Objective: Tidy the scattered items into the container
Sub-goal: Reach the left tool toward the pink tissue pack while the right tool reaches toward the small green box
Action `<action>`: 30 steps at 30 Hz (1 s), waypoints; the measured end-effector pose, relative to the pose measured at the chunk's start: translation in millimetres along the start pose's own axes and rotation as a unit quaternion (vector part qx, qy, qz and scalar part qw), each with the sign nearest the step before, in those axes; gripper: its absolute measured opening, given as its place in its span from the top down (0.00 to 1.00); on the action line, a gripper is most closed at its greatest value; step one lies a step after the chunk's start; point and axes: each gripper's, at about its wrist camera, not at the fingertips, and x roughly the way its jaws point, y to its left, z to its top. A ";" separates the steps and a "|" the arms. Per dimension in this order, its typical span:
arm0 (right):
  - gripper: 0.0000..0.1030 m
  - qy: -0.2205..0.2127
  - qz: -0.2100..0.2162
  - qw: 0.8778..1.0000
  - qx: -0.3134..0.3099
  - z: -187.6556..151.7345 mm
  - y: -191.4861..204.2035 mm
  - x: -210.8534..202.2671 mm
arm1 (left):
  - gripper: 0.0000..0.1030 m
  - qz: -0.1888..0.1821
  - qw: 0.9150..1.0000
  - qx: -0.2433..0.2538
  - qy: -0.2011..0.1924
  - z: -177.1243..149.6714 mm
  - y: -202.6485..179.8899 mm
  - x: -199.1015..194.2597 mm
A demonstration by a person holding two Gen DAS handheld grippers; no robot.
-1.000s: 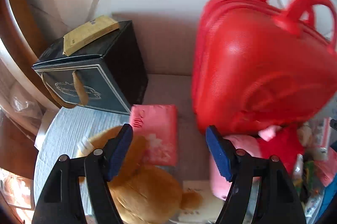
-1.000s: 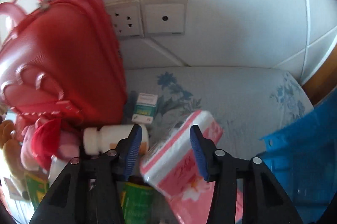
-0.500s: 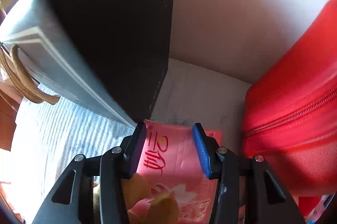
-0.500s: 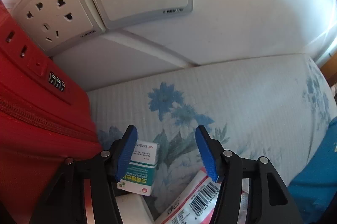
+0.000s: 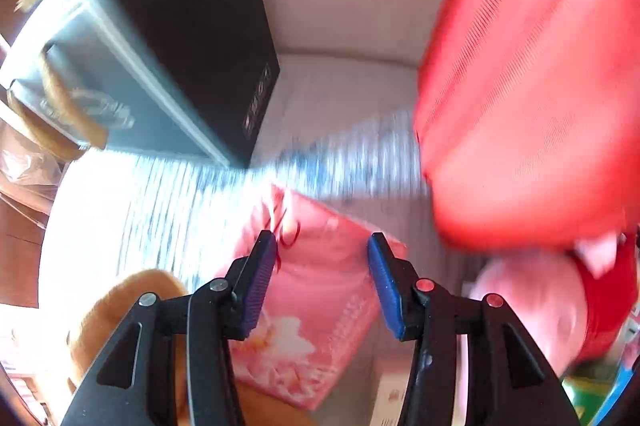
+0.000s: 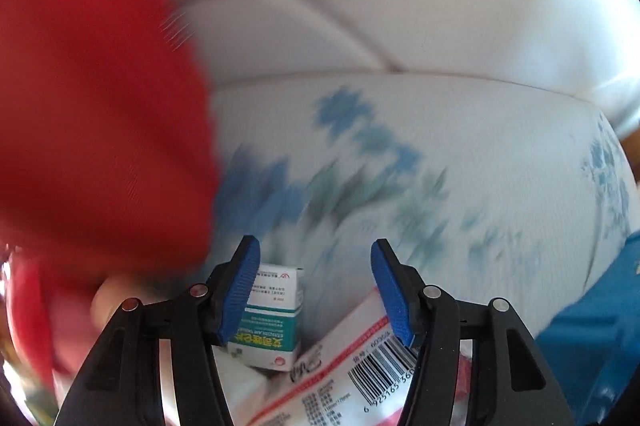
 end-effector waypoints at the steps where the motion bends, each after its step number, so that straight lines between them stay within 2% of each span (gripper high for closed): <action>1: 0.43 0.005 0.014 1.000 -0.004 -11.5 6.8 -3.9 | 0.54 -0.004 1.000 0.002 0.002 -13.6 1.1 -5.3; 3: 0.43 0.013 0.035 0.999 -0.014 -34.3 17.4 -11.1 | 0.54 -0.002 1.000 0.014 0.009 -43.9 2.6 -12.9; 5: 0.43 0.026 0.055 0.998 -0.023 -61.8 26.3 -15.1 | 0.54 0.021 0.998 0.056 -0.004 -72.1 -3.5 -21.6; 6: 0.43 0.029 0.060 0.997 -0.031 -74.8 30.9 -18.5 | 0.54 0.017 0.998 0.068 -0.005 -84.8 -5.7 -26.5; 9: 0.43 0.044 0.068 0.995 -0.065 -113.6 46.6 -29.4 | 0.54 -0.041 0.998 0.048 0.016 -106.3 -0.3 -38.3; 11: 0.43 0.064 0.061 0.990 -0.114 -140.5 60.3 -33.5 | 0.54 -0.058 0.996 0.061 0.026 -117.1 -1.2 -46.6; 13: 0.43 0.078 0.071 0.984 -0.146 -160.0 66.2 -39.9 | 0.54 -0.079 0.994 0.070 0.016 -121.4 2.4 -62.7; 15: 0.43 0.066 0.087 0.986 -0.128 -158.1 57.0 -50.6 | 0.53 -0.087 0.994 0.065 -0.025 -111.1 11.6 -83.3; 17: 0.42 0.023 0.078 0.992 -0.095 -138.2 41.8 -64.5 | 0.45 -0.074 0.994 0.050 -0.058 -83.9 14.4 -90.5; 19: 0.42 -0.017 0.067 0.996 -0.051 -110.7 24.1 -74.4 | 0.44 -0.064 0.994 0.042 -0.074 -52.2 22.8 -83.8; 20: 0.42 -0.023 0.072 0.997 -0.025 -97.7 14.7 -75.2 | 0.44 -0.061 0.994 0.046 -0.076 -37.9 30.1 -76.6; 22: 0.42 -0.024 0.075 0.997 -0.006 -79.0 9.6 -72.3 | 0.44 -0.059 0.995 0.047 -0.069 -3.8 35.5 -54.6; 24: 0.42 -0.032 0.066 0.997 -0.014 -76.6 9.9 -70.0 | 0.44 -0.071 0.995 0.039 -0.058 22.4 35.1 -32.8; 27: 0.41 -0.032 0.075 0.997 -0.009 -72.0 7.2 -59.8 | 0.44 -0.063 0.997 0.032 -0.030 40.8 27.4 -0.6; 29: 0.41 -0.022 0.078 0.997 -0.007 -60.5 6.6 -51.6 | 0.45 -0.036 0.999 0.027 0.018 40.8 23.9 27.4; 30: 0.41 -0.016 0.075 0.997 -0.006 -57.3 6.0 -53.3 | 0.44 -0.002 0.999 0.032 0.032 35.4 22.9 35.6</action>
